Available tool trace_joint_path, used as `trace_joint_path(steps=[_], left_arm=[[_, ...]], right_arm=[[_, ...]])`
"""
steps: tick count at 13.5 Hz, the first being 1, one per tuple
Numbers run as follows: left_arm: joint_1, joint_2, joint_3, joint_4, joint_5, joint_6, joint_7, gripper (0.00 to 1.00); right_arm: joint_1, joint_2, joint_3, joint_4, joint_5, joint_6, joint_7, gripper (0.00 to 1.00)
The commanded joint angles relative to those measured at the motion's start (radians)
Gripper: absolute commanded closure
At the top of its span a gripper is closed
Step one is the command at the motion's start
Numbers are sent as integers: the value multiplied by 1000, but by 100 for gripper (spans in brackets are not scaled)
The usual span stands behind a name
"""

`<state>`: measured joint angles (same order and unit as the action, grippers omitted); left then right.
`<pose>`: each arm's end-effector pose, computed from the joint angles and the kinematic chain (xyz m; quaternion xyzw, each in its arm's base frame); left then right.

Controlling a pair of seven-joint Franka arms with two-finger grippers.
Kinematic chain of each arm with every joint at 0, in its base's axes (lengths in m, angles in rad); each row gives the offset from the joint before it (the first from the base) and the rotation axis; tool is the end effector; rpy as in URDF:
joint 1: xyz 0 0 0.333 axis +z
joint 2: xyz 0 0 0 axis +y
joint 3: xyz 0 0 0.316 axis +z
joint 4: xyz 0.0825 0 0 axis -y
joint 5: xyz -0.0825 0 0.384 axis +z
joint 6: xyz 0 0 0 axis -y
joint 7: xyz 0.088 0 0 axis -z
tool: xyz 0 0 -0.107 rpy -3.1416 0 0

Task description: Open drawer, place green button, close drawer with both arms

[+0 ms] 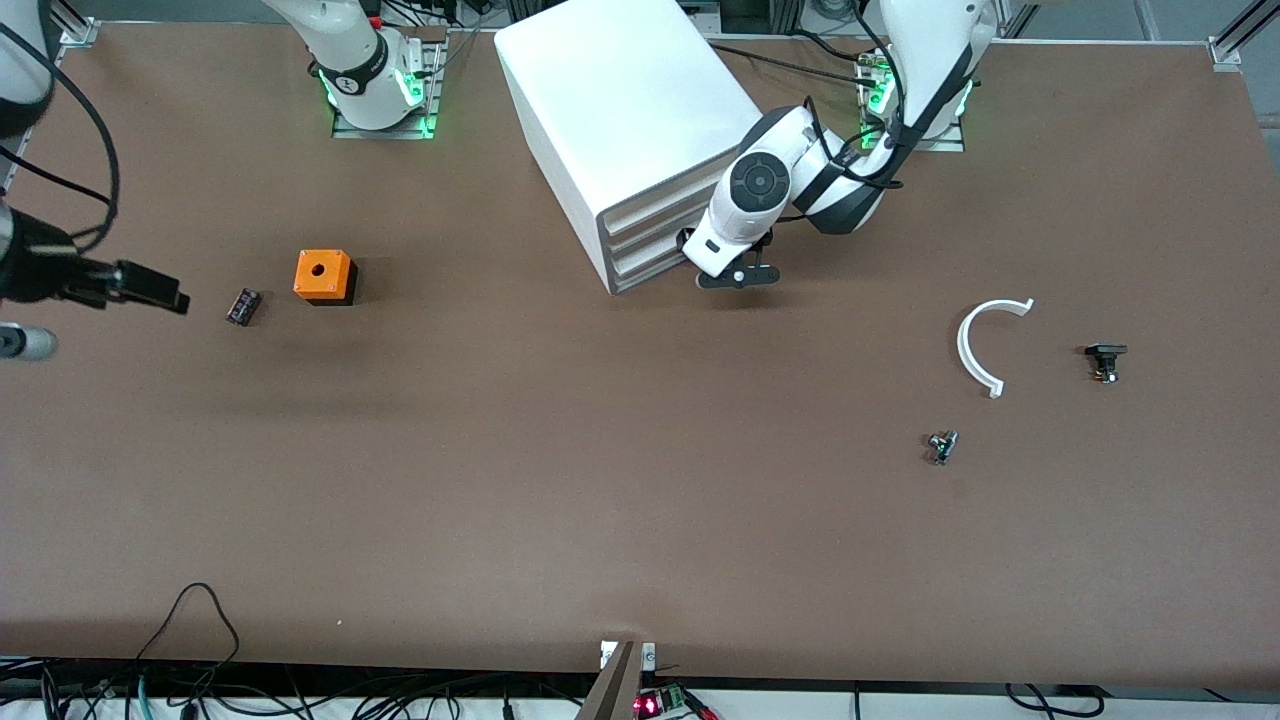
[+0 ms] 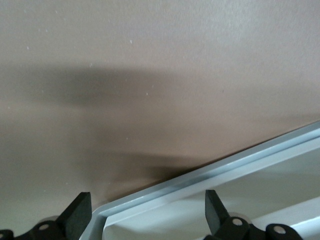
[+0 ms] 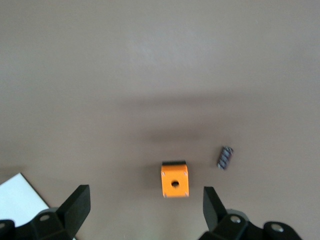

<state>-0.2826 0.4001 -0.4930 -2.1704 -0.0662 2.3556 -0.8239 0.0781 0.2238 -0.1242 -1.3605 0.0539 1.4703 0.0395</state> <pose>0.3862 -0.3851 0.2159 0.9880 0.0577 -0.1420 0.0186 0.6105 -0.0131 0.5847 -0.9975 0.0408 0.0561 0.0133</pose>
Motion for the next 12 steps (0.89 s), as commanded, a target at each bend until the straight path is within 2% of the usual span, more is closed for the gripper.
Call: trace_joint_path(steps=[1, 4, 7, 8, 10, 12], left_arm=[[41, -52, -7, -23, -21, -12, 6, 0], [204, -137, -6, 32, -20, 1, 8, 0], [341, -243, 5, 119, -18, -13, 8, 0], [365, -288, 10, 141, -18, -57, 6, 0], [378, -354, 83, 261, -20, -297, 63, 0], [379, -397, 164, 380, -17, -525, 266, 0]], right_arm=[[-1, -83, -17, -43, -49, -38, -23, 0], [2, -125, -11, -115, -69, 10, -53, 0], [3, -260, -9, -299, -69, 129, -73, 0], [3, -274, -8, -310, -69, 120, -69, 0], [8, -271, -3, -296, -71, 97, -70, 0], [9, -273, -3, -284, -78, 96, -58, 0]])
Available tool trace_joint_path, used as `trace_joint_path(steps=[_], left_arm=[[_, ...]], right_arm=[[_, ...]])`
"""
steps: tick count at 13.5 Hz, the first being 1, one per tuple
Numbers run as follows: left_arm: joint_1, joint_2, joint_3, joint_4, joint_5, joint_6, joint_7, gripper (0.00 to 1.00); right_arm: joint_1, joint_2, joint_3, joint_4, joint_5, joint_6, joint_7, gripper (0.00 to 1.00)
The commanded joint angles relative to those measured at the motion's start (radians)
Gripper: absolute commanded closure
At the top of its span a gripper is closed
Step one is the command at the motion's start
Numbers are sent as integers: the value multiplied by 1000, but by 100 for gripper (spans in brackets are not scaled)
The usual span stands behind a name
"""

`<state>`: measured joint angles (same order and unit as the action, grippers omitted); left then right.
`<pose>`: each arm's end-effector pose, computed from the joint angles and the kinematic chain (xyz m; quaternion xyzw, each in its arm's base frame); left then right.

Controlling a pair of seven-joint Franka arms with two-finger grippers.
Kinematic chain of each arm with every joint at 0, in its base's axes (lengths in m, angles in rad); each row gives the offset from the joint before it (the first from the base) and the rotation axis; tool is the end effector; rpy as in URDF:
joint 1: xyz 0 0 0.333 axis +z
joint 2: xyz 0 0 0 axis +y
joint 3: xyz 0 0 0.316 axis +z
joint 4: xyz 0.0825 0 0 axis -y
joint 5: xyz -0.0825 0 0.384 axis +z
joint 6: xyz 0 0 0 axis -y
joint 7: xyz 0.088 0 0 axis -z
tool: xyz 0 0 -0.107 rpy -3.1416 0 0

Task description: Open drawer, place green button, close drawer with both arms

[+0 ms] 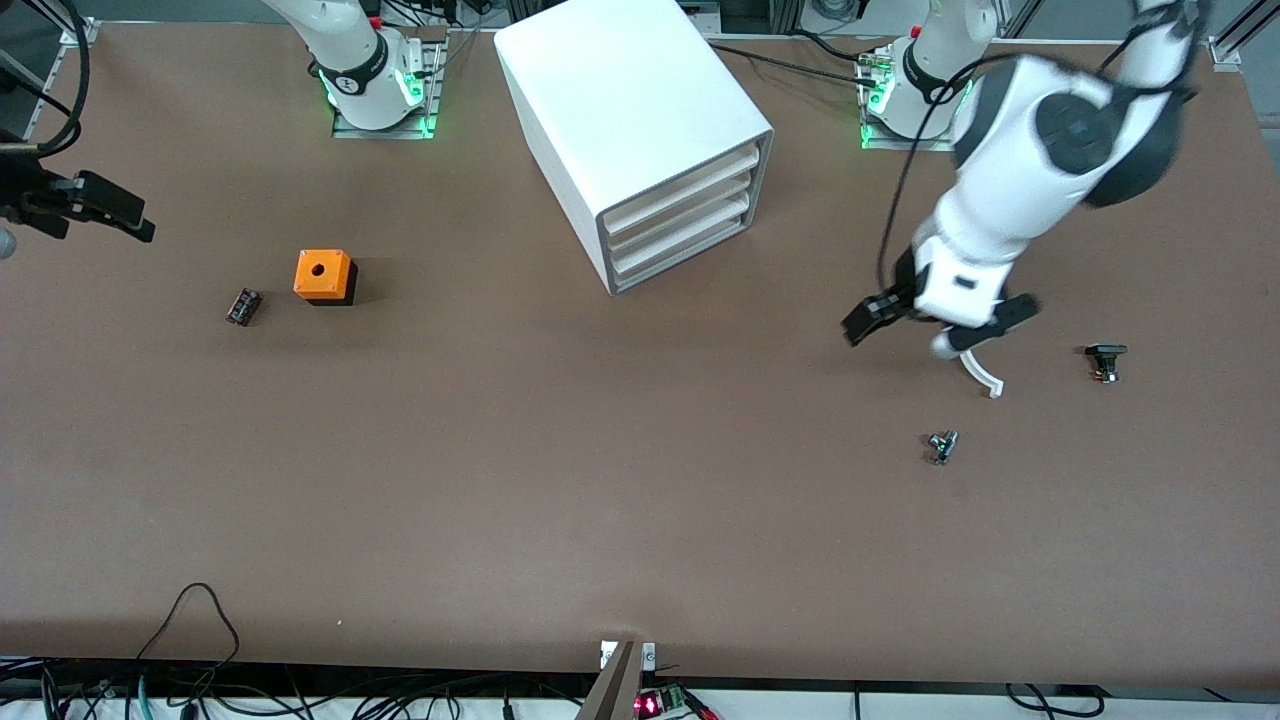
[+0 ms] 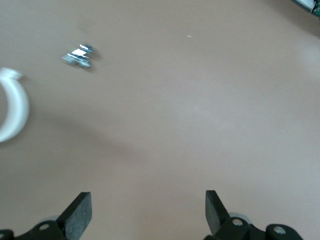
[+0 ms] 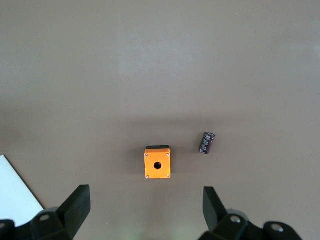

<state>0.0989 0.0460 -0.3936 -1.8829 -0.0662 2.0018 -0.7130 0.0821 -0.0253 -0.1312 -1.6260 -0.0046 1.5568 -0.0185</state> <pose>0.5552 -0.1696 0.4895 0.9739 0.2202 0.0143 0.0529 0.5433 -0.0281 0.6111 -0.9996 0.0152 0.0221 0.0001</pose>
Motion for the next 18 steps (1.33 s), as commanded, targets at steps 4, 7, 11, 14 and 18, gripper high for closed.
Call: trace_joint_path(steps=[4, 7, 11, 14, 18], left_arm=[[-2, -110, 222, 145, -3, -299, 403, 0], [-4, -127, 315, 149, -3, -345, 422, 0], [-5, -127, 335, 149, 12, -347, 581, 0], [-11, -88, 318, 221, 26, -373, 583, 0], [-18, -55, 318, 284, 26, -387, 584, 0]], right_arm=[[18, -27, 37, -2, -28, -4, 5, 0], [15, -27, 38, 14, -29, -37, 20, 0], [15, -25, 44, 21, -37, -74, 37, 0], [15, -28, 42, 21, -35, -57, 37, 0], [15, -30, 42, 21, -41, -52, 35, 0]])
